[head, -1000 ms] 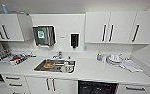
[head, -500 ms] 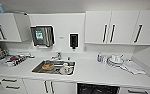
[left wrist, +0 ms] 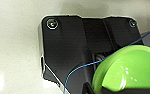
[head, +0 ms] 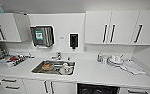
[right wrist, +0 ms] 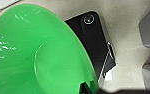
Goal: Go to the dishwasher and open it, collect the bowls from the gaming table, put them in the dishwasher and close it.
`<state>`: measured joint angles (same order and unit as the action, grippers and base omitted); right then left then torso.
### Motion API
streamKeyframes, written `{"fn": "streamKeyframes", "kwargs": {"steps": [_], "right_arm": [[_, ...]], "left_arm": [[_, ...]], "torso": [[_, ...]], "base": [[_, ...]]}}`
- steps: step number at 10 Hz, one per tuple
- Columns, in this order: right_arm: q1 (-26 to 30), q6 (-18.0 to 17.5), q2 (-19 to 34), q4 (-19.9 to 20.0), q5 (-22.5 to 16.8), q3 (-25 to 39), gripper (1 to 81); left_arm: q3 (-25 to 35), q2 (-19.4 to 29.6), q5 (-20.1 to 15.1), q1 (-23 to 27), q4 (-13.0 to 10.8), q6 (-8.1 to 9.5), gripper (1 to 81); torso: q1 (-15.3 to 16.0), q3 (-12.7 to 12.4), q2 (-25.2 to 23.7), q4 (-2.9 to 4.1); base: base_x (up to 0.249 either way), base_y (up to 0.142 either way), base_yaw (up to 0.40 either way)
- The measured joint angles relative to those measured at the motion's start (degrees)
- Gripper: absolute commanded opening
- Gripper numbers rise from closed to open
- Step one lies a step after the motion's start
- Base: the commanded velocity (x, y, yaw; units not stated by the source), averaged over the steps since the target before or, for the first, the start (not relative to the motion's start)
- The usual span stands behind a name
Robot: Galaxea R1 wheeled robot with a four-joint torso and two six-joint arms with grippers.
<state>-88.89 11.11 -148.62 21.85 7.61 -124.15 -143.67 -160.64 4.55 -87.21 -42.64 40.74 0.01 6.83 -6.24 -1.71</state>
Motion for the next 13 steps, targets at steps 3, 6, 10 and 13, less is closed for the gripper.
{"fn": "streamKeyframes", "kwargs": {"steps": [3, 6, 10, 13], "right_arm": [[0.15, 0.00, 0.16, 0.00, -0.12, 0.72, 1.0], [0.17, 0.00, 0.49, 0.00, -0.17, 1.50, 1.0], [1.63, -0.02, 4.53, 0.01, -0.04, 7.19, 1.0], [2.60, -0.17, 7.85, 0.06, 0.51, 12.32, 1.0]], "left_arm": [[0.00, 0.00, 0.05, 0.20, 0.00, 0.00, 1.0], [0.85, 0.49, 0.40, 0.20, 0.00, 0.00, 1.0], [8.56, 5.75, 2.12, 1.05, 0.00, 0.05, 1.0], [17.53, 12.73, 3.80, 1.96, 0.00, 0.05, 1.0]], "torso": [[0.00, 0.00, 0.00, 0.00], [-0.03, 0.76, -0.02, 0.00], [-0.03, 7.93, 0.00, 0.00], [0.02, 13.77, 0.05, 0.00]], "base": [[0.000, 0.000, 0.000], [0.000, 0.000, 0.000], [0.000, 0.000, 0.000], [0.000, 0.000, 0.000]]}}
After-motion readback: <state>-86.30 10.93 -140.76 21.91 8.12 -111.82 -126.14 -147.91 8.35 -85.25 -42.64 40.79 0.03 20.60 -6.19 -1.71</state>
